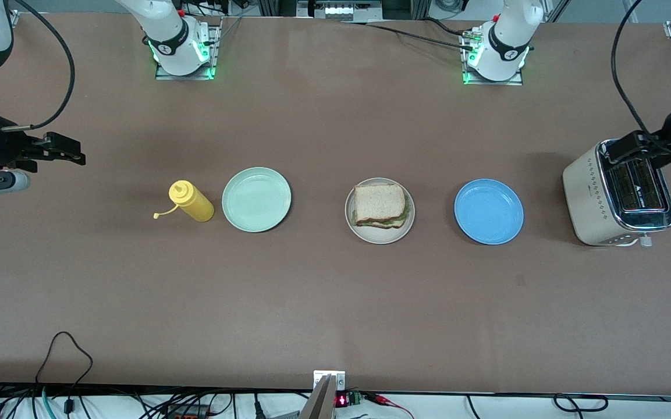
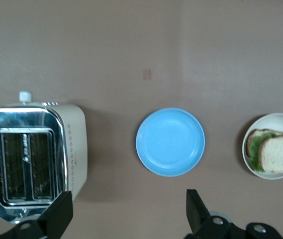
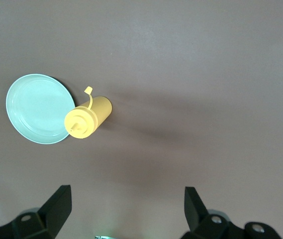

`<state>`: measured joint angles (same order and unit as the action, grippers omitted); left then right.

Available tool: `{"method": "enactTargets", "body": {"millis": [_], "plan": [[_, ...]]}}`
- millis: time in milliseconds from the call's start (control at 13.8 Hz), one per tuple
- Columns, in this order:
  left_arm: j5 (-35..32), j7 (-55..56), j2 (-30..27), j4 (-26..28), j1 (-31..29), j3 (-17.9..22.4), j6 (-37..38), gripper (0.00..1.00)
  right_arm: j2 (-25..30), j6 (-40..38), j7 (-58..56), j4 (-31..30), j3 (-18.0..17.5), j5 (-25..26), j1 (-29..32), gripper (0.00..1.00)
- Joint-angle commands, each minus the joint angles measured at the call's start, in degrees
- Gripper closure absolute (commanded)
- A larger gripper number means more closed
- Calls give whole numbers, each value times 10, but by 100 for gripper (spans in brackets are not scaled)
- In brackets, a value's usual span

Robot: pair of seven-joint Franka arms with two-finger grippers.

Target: Make sandwich in beige plate with both arms

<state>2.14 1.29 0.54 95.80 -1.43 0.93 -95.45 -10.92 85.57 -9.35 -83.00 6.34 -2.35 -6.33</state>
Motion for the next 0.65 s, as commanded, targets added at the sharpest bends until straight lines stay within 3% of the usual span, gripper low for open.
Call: {"method": "enactTargets", "body": {"millis": [0,362,579], "plan": [[-32,13,-55,65,4,-12,2,0,12,5,-5,-15,-2,-1,-4,0],[-32,11,-63,63,2,-12,20,0,59,41,4,-85,-5,1,-9,0],[-32,10,-63,64,2,-12,23,0,53,43,4,-78,-5,1,-7,0]]}}
